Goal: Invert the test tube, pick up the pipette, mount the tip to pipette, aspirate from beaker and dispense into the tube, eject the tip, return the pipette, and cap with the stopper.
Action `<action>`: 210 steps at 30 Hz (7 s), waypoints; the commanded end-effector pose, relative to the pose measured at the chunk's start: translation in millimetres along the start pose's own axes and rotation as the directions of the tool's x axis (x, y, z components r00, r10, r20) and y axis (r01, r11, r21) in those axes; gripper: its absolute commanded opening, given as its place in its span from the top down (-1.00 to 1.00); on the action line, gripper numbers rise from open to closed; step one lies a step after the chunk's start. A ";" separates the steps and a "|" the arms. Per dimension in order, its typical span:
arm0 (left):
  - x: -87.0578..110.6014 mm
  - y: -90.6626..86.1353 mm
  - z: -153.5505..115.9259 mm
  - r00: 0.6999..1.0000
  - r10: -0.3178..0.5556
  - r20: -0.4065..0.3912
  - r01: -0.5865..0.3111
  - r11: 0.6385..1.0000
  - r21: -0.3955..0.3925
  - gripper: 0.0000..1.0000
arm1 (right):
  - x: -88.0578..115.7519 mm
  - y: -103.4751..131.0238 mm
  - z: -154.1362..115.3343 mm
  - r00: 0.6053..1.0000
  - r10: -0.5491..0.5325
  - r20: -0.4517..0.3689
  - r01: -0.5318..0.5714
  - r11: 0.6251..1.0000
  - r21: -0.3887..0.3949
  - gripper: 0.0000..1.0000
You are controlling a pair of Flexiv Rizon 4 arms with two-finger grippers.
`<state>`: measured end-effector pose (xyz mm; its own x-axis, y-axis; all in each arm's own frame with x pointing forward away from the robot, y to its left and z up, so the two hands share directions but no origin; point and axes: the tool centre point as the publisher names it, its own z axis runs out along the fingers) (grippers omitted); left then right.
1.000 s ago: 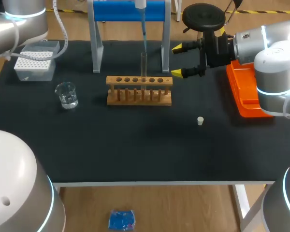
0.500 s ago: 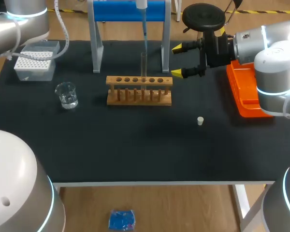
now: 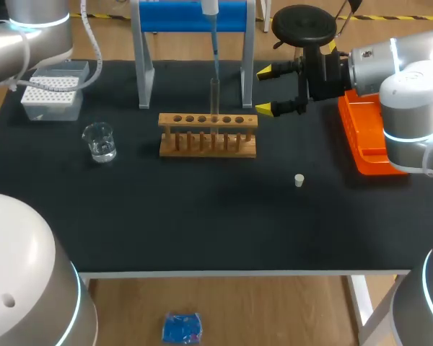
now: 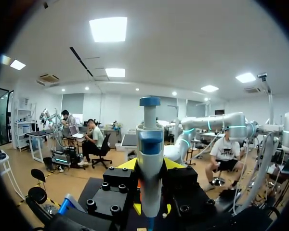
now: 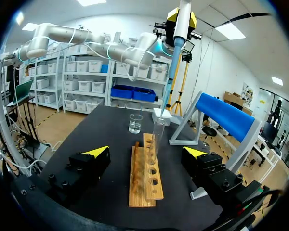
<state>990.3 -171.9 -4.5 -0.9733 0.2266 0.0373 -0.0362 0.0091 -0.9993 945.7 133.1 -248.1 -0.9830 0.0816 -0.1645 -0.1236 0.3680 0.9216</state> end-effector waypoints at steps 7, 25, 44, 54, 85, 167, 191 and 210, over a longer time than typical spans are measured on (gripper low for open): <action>2.0 4.1 -3.1 1.000 0.001 0.002 -0.001 1.000 0.010 1.00 | -0.2 -0.4 -0.4 1.000 0.000 -0.001 0.000 1.000 -0.001 -1.00; 0.6 11.7 -2.2 1.000 -0.010 0.000 0.010 1.000 0.016 1.00 | -0.2 -0.4 -0.4 1.000 0.000 -0.001 0.000 1.000 -0.001 -1.00; 0.9 14.7 -5.5 1.000 -0.017 0.023 0.017 1.000 0.004 1.00 | -0.2 -0.4 -0.4 1.000 0.000 -0.001 0.000 1.000 -0.001 -1.00; 0.2 15.2 -5.4 1.000 -0.016 0.017 0.016 1.000 0.005 1.00 | -0.2 -0.4 -0.4 1.000 0.000 -0.001 0.000 1.000 -0.001 -1.00; -5.9 22.2 -1.9 1.000 -0.020 -0.012 0.021 0.999 0.028 1.00 | -0.2 -0.4 -0.4 1.000 0.000 -0.001 0.000 1.000 -0.001 -1.00; 2.4 28.0 0.8 0.998 -0.004 0.059 0.006 0.999 -0.039 1.00 | -0.2 -0.4 -0.4 1.000 0.000 -0.001 0.000 1.000 -0.001 -1.00; -2.5 34.6 5.6 0.999 0.012 0.042 -0.010 1.000 -0.028 1.00 | -0.2 -0.4 -0.4 1.000 0.000 -0.001 0.000 1.000 -0.001 -1.00; -2.4 42.0 5.4 0.999 0.008 0.049 -0.006 0.999 -0.040 1.00 | -0.2 -0.4 -0.4 1.000 0.000 -0.001 0.000 1.000 -0.001 -1.00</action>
<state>990.6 -176.7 -47.3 -0.9833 0.1797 0.0284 -0.0210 0.0433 -0.9988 945.7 133.1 -248.1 -0.9830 0.0817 -0.1645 -0.1236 0.3680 0.9216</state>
